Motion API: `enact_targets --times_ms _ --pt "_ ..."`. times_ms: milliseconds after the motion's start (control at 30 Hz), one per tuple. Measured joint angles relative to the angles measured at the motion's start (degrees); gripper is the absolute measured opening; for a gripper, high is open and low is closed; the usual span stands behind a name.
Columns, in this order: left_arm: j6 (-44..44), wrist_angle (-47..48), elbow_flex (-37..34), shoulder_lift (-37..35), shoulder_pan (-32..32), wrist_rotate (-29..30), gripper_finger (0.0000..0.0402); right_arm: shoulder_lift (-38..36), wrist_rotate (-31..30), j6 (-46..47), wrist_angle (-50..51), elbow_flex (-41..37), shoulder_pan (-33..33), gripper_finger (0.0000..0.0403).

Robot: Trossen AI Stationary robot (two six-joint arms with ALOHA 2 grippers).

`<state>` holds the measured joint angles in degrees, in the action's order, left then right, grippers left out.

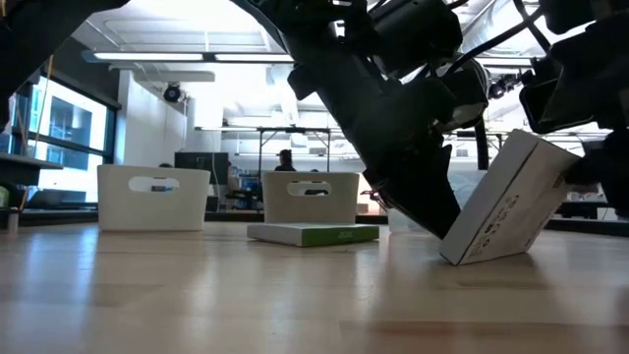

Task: Pick and place items into bin
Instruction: Put the bottom white card reader box into the gray bin

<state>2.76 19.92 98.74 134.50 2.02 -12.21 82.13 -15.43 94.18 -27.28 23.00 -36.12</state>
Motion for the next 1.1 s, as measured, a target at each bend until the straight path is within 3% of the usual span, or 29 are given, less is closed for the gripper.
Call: enact_targets --times_ms 533,1100 --pt "0.02 0.46 0.06 0.00 1.38 1.30 0.0000 0.00 -0.71 -0.67 -1.25 0.00 -0.04 0.0176" --pt "-0.67 1.05 0.04 -0.02 1.80 -3.23 0.0000 -0.05 -0.75 -0.14 1.83 0.07 0.62 0.0156"
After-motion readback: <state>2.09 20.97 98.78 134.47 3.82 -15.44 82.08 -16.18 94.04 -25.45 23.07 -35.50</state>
